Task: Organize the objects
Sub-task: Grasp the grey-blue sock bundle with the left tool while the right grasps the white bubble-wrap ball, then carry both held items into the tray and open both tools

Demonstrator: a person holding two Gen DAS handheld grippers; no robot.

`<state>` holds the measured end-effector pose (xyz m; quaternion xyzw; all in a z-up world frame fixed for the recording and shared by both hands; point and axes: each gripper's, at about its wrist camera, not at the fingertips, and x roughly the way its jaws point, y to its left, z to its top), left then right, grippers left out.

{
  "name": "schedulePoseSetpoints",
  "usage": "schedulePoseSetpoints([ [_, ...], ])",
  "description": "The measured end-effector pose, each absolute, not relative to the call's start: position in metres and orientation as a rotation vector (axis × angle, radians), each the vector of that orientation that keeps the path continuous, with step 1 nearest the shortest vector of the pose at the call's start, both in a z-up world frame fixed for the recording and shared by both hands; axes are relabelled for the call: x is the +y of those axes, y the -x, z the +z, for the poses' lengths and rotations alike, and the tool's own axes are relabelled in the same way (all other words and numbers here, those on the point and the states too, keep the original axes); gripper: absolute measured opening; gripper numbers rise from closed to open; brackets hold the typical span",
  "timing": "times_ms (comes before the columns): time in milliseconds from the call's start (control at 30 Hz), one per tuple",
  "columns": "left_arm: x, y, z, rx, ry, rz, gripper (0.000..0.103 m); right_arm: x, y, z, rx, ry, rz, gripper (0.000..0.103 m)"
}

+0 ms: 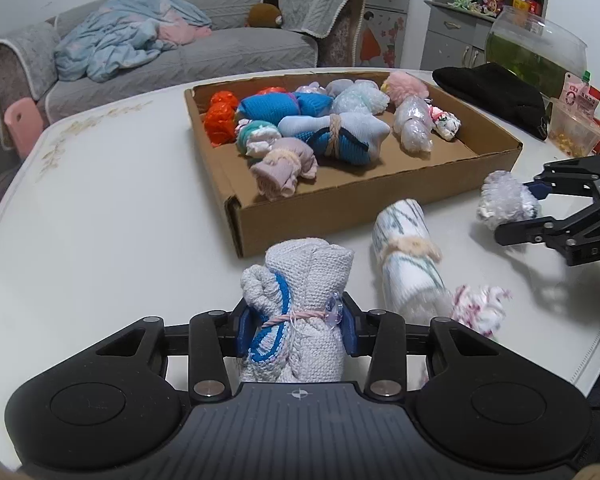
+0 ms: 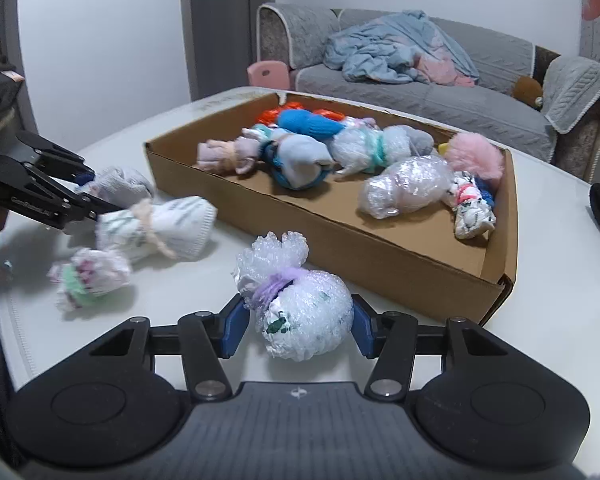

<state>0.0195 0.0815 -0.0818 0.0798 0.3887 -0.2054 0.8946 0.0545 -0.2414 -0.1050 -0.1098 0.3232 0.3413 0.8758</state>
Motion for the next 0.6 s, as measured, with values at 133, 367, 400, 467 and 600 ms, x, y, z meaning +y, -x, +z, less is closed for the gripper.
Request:
schedulePoseSetpoints([
  [133,0.089,-0.008,-0.068,0.795,-0.151,-0.410,0.047,-0.250,-0.044,-0.089,0.661,0.213,0.720,0.050],
  [367,0.087,-0.007,-0.005,0.713,-0.194,-0.399,0.047,-0.263,-0.048,-0.030,0.576,0.217,0.719,0.050],
  [400,0.085,-0.011,0.004,0.702,-0.198,-0.397,0.047,-0.263,-0.051,-0.020,0.562,0.213,0.720,0.050],
  [467,0.083,-0.021,0.025,0.685,-0.196,-0.391,0.047,-0.263,-0.060,-0.002,0.533,0.206,0.726,0.050],
  [600,0.069,-0.046,0.060,0.650,-0.220,-0.383,0.047,-0.254,-0.079,0.028,0.481,0.229,0.734,0.050],
])
